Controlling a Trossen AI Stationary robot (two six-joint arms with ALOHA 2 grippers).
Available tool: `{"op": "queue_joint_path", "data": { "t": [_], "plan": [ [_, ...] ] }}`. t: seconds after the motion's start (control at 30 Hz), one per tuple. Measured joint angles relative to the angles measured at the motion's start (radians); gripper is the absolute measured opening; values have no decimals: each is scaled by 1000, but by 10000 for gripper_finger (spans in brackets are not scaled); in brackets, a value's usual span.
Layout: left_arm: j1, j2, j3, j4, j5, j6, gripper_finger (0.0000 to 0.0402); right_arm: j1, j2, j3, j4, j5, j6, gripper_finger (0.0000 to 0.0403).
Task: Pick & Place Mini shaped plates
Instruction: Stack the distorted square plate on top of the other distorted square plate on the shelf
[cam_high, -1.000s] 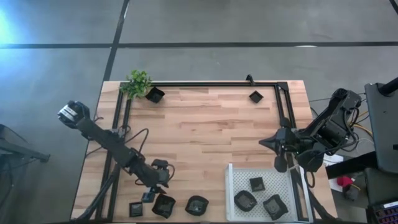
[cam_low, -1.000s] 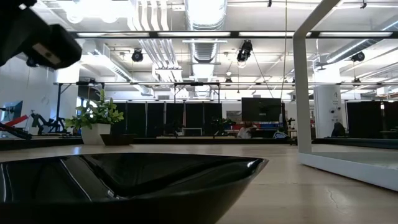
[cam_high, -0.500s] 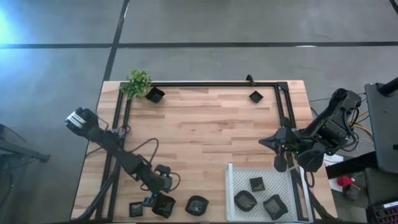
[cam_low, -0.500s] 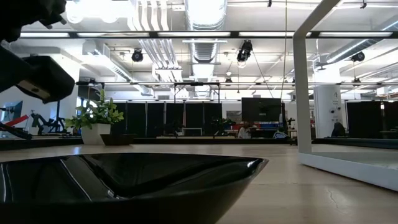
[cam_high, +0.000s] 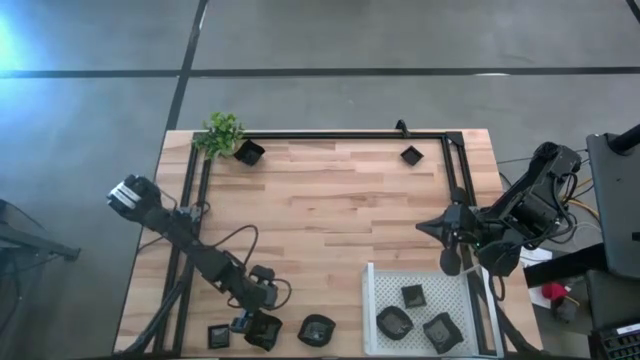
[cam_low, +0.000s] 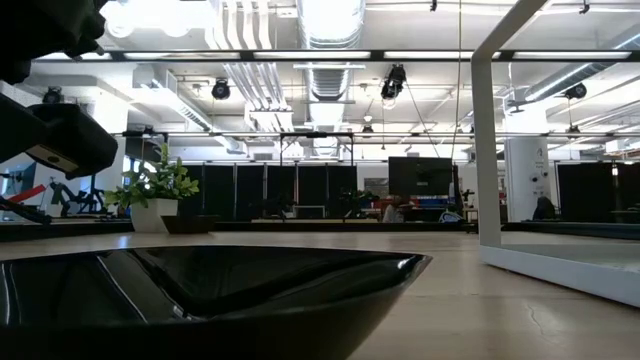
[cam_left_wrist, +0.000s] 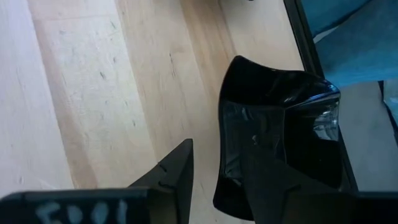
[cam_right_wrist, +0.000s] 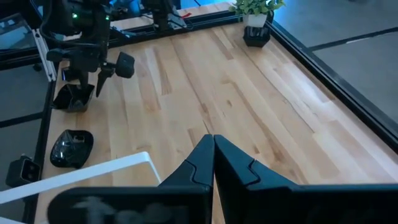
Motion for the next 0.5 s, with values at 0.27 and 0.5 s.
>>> {"op": "queue_joint_path", "data": {
  "t": [0.27,0.5],
  "plan": [
    [0,1,0,0,8,-15,77,0,0,0,0,0,0,8],
    [0,1,0,0,26,-25,29,0,0,0,0,2,-1,8]
  ]
}}
